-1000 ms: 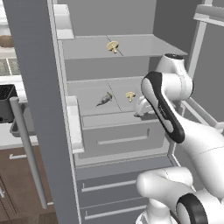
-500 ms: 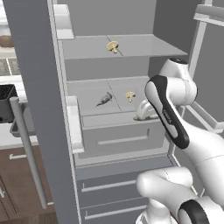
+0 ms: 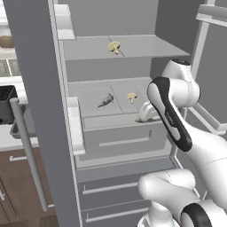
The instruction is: Place one mushroom and one fish in each tupperware on the nearby counter, to pack two identical lunches.
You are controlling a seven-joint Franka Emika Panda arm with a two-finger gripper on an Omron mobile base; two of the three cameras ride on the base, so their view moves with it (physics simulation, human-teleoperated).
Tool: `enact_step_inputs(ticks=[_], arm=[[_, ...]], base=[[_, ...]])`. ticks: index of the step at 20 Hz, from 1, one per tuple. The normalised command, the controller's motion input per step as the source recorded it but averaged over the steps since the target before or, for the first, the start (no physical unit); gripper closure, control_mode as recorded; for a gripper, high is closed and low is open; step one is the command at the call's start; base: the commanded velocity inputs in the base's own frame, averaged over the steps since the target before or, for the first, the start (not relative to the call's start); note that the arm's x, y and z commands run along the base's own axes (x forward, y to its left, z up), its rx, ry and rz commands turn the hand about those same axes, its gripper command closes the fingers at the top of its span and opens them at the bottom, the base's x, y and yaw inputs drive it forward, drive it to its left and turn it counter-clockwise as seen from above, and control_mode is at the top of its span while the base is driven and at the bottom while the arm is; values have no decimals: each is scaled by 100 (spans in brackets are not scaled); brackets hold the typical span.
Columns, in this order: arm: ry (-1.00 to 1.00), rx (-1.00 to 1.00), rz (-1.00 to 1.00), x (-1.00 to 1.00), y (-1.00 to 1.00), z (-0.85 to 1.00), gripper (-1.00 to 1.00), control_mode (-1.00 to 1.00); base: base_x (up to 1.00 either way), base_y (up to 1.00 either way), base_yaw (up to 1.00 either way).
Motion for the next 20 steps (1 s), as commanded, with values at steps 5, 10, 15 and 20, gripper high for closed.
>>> enact_step_inputs(ticks=[5, 10, 15, 20], arm=[[0, 0, 0, 0, 0, 0, 100, 100], [0, 0, 0, 0, 0, 0, 100, 100], [0, 0, 0, 0, 0, 0, 100, 100], [0, 0, 0, 0, 0, 0, 100, 100]], base=[[-62, 0, 0], [-70, 0, 0], [-14, 11, 0], [-25, 62, 9]])
